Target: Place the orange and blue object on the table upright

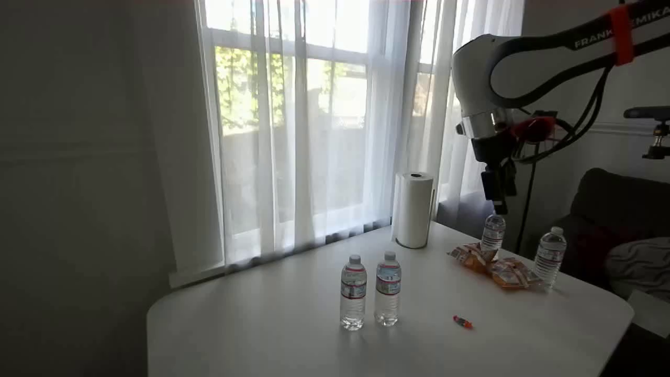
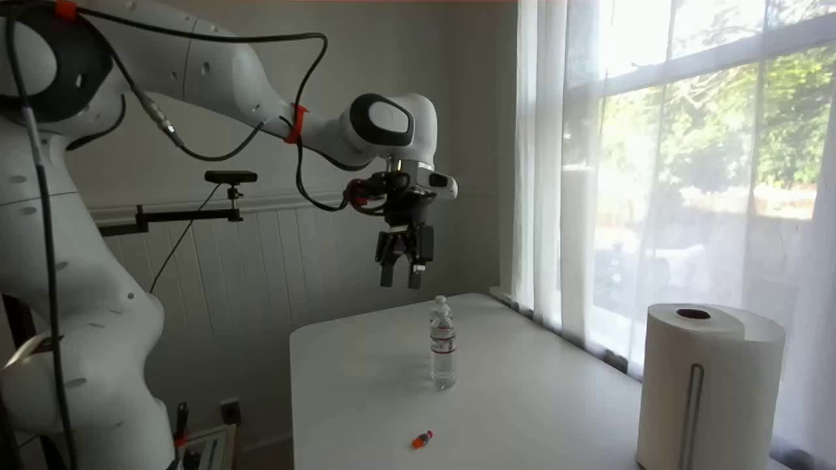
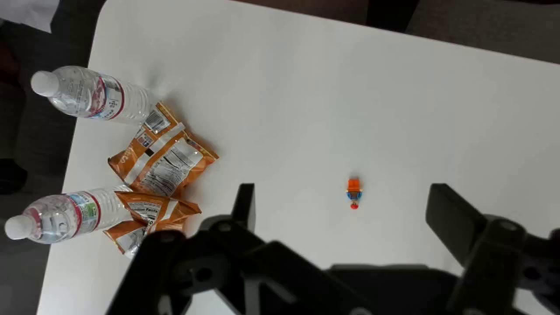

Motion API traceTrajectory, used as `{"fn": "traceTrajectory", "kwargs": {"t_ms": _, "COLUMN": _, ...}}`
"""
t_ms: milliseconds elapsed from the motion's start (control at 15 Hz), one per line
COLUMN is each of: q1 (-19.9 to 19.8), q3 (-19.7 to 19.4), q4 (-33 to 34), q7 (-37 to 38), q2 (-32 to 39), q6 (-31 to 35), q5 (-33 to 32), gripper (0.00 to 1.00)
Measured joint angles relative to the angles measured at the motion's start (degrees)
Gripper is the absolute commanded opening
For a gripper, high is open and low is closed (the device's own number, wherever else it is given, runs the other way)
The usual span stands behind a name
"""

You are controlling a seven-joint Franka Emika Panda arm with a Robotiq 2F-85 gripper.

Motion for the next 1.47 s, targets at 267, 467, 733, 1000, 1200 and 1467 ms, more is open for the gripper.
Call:
{"fn": "traceTrajectory", "kwargs": {"t_ms": 267, "q1": 0.0, "q3": 0.0, "q4": 0.0, "q7": 0.0, "q2": 0.0, "q6": 0.0, "q5": 0.0, "gripper": 1.0}}
{"fn": "traceTrajectory", "kwargs": {"t_ms": 467, "q1": 0.1, "q3": -0.2, "q4": 0.0, "q7": 0.4, "q2": 0.2, "q6": 0.0, "q5": 0.0, "gripper": 1.0}}
{"fn": "traceTrajectory", "kwargs": {"t_ms": 733, "q1": 0.1, "q3": -0.9, "q4": -0.8, "q7": 0.8, "q2": 5.3, "q6": 2.4, "q5": 0.1, "gripper": 1.0}}
{"fn": "traceTrajectory", "kwargs": {"t_ms": 1000, "q1": 0.2, "q3": -1.1, "q4": -1.8, "q7": 0.3, "q2": 12.2, "q6": 10.3, "q5": 1.4, "gripper": 1.0}}
{"fn": "traceTrajectory", "kwargs": {"t_ms": 1200, "q1": 0.5, "q3": -1.1, "q4": -1.8, "q7": -2.0, "q2": 16.8, "q6": 15.0, "q5": 3.7, "gripper": 1.0}}
{"fn": "traceTrajectory", "kwargs": {"t_ms": 1467, "q1": 0.6, "q3": -1.1, "q4": -1.7, "q7": -7.2, "q2": 22.3, "q6": 18.3, "q5": 7.0, "gripper": 1.0}}
